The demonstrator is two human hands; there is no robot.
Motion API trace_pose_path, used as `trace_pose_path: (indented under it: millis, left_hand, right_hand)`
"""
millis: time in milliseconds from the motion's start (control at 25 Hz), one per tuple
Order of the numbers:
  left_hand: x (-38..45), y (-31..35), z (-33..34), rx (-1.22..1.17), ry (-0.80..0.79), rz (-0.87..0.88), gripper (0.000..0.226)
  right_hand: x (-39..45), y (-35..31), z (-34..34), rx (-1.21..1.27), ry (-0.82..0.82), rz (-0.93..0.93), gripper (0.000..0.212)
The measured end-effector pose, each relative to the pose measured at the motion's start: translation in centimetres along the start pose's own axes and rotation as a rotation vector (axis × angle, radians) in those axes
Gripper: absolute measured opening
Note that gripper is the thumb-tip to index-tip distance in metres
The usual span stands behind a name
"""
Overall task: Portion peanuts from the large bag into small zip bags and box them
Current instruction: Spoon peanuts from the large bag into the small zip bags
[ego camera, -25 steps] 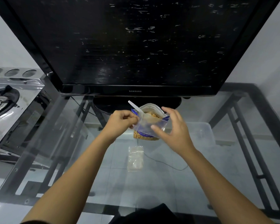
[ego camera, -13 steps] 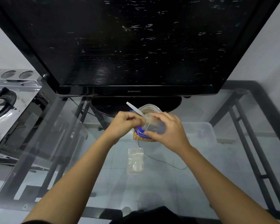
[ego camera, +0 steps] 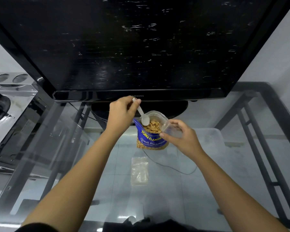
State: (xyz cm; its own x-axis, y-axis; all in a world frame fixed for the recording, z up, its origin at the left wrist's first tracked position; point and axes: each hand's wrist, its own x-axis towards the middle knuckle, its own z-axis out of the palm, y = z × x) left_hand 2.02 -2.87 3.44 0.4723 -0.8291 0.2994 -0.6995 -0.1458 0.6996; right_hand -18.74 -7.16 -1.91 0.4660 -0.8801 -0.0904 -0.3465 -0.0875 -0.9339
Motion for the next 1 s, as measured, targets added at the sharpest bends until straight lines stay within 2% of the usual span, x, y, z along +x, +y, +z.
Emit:
trace_pose_path:
  millis: [80,160,240,320,440,640,760,1000]
  left_hand:
    - [0.1,-0.3,0.2,0.05,-0.018,-0.028,0.027]
    - [-0.7,-1.4,1.4,0.01,-0.124,-0.202,0.028]
    - [-1.5,-2.1,2.7,-0.21,-0.185,-0.441,0.025]
    - [-1.7,-2.6,3.0,-0.358,-0.131,-0.56,0.023]
    - [-1.1,-3.0,2.8,-0.372,-0.082,-0.593,0.021]
    - [-0.5,-4.5,2.9,-0.51,-0.093,-0.733,0.021]
    - [0.1,-5.0,2.5,-0.6,-0.032,-0.791,0.02]
    - [2.2,-4.2,0.9,-0.678,0.057,-0.805,0.02]
  right_hand:
    - [0.1,0.0,-0.3,0.003,-0.01,0.005,0.044]
    - [0.2,-0.1,-0.4,-0.012,-0.035,0.01,0.047]
    - [0.2,-0.3,-0.6,-0.036,-0.052,0.018,0.049]
    - [0.2,-0.4,-0.6,-0.046,-0.068,0.019,0.049]
    - [0.2,-0.3,-0.8,-0.028,-0.075,0.037,0.048]
    - [0.4,-0.4,-0.9,-0.043,-0.088,0.044,0.049]
    - [0.7,-0.6,-1.2,-0.087,0.0,0.007,0.049]
    - [1.8,-1.7,-1.4,-0.486,0.074,-0.154,0.051]
